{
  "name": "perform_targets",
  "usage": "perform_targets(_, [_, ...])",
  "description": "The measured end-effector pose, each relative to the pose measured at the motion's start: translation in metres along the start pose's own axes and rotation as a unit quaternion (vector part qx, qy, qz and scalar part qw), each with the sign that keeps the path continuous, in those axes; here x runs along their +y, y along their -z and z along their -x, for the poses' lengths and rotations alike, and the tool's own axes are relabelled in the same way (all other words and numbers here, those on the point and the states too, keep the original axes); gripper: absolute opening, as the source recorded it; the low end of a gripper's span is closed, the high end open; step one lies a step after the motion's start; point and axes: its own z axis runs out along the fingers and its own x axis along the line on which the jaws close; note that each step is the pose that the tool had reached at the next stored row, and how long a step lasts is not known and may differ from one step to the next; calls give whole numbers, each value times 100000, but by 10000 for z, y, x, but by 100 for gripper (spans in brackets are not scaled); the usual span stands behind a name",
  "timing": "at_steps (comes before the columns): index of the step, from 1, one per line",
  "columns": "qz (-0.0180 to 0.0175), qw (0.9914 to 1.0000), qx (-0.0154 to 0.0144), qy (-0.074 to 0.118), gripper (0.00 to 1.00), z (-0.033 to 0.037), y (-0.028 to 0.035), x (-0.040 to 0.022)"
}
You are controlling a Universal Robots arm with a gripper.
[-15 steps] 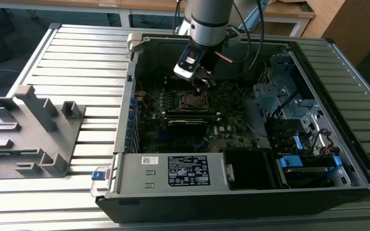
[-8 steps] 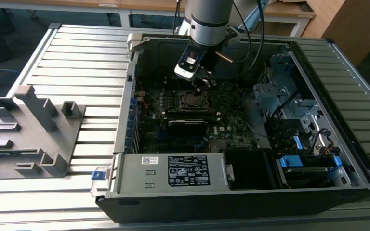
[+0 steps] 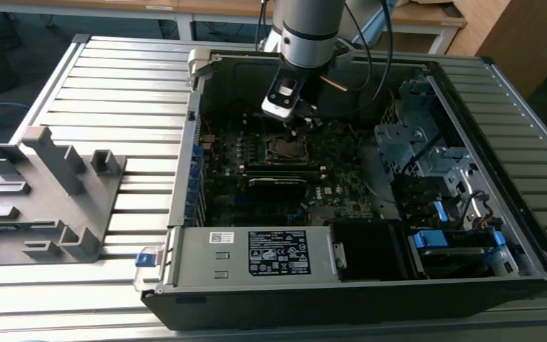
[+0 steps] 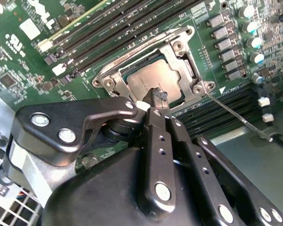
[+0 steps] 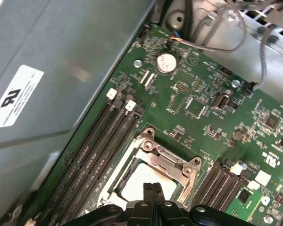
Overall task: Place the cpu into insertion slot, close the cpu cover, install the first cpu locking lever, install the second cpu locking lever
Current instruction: 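Close the cpu cover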
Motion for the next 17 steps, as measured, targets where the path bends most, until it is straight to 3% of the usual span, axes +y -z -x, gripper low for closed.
perform_targets(4, [-11, 99960, 15, 2844, 11, 0, -1, 0])
perform_targets(8, [-14, 99834, 34, 5757, 11, 0, -2, 0])
perform_targets(13, [-15, 99594, 57, 9003, 11, 0, -4, 0])
perform_targets(17, [-22, 99326, 71, 11588, 11, 0, -6, 0])
